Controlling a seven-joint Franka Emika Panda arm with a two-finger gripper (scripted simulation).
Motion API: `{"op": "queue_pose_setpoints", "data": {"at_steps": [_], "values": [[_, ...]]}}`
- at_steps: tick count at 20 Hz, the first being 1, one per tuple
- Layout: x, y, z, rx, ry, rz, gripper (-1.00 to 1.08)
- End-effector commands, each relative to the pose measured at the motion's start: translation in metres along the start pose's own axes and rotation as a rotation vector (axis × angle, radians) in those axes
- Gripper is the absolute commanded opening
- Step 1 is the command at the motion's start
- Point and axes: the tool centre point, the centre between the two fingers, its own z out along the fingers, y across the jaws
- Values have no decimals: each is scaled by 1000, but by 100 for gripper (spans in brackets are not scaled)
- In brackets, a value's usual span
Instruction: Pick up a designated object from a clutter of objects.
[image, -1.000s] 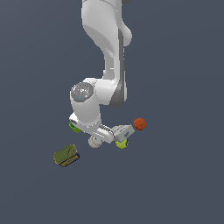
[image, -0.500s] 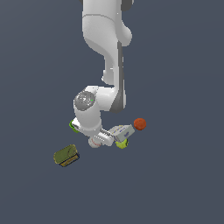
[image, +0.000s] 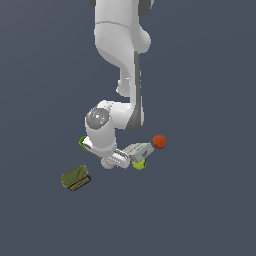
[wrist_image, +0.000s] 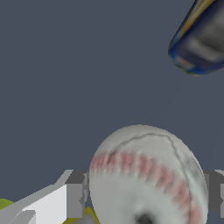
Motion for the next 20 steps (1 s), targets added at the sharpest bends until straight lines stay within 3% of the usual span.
{"op": "queue_pose_setpoints", "data": {"at_steps": [1,11,20], "values": [[0,0,1,0,0,1,-100],[-4,-3,-4,0,0,0,-100],[-33,-20,-35,0,0,0,-100]]}}
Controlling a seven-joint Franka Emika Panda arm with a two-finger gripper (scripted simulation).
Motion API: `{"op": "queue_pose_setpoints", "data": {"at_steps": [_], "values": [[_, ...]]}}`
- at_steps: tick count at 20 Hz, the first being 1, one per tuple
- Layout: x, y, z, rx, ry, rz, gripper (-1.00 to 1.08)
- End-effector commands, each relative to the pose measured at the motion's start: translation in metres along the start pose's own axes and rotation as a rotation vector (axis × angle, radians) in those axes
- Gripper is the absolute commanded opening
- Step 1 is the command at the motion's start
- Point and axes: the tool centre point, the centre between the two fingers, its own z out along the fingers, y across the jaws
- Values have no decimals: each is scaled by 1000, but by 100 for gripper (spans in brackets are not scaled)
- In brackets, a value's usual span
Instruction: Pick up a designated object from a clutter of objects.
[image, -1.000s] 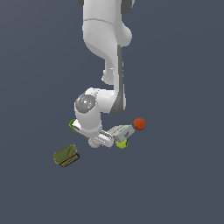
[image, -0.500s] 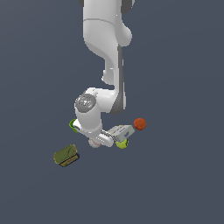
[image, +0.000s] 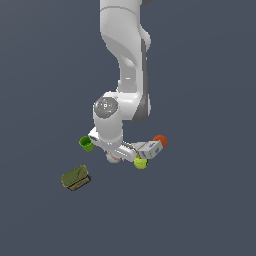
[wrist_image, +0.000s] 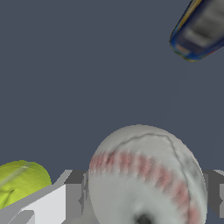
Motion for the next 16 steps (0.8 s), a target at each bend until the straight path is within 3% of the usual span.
{"op": "queue_pose_setpoints", "data": {"at_steps": [1,16], "values": [[-11,-8,-13,1,2,-1,-100],[-111,-69,-121,-1,4,-1,-100]]}}
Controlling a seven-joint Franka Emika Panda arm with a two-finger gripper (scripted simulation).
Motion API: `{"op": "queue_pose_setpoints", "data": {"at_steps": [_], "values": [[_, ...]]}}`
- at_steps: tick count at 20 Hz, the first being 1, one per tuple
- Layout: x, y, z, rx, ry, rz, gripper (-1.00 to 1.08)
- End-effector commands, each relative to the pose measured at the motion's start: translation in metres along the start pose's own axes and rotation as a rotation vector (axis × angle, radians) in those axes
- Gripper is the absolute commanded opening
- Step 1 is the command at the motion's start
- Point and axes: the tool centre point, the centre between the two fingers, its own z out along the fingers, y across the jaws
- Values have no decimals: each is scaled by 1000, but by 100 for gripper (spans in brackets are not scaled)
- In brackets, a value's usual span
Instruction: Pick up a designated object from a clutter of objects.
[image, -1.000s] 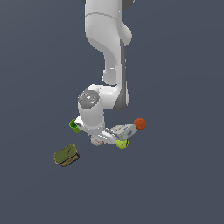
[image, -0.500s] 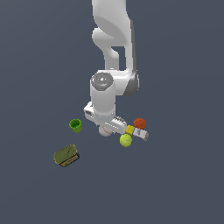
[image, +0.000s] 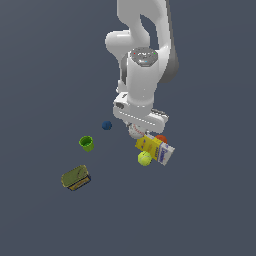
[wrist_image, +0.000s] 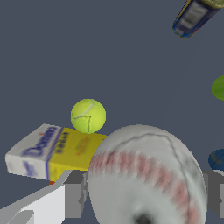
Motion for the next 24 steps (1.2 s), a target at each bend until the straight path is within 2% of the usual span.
{"op": "queue_pose_setpoints", "data": {"at_steps": [1,15,24], "values": [[-19,-12,-21,-1,3,0,-100],[-124,-80,-141,-2,4,0,-100],[-170,-114,-196,0,2,0,-100]]}}
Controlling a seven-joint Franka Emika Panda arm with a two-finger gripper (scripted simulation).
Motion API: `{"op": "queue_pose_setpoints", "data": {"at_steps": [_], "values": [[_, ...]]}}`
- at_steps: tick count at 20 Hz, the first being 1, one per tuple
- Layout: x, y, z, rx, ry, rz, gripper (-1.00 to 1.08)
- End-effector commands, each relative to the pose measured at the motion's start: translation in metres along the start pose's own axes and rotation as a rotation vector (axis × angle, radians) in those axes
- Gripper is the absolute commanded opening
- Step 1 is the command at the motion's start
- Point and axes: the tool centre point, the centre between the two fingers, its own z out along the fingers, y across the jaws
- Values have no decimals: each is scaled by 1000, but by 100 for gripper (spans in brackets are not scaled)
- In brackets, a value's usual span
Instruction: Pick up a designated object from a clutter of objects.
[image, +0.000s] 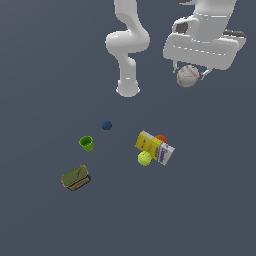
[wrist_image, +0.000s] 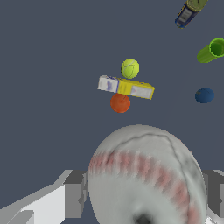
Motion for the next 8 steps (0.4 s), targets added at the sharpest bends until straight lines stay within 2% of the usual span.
{"op": "queue_pose_setpoints", "data": {"at_steps": [1,8], "values": [[-9,-7,-12,1,0,1,-100],[-18,-15,-24,2,-1,1,-100]]}}
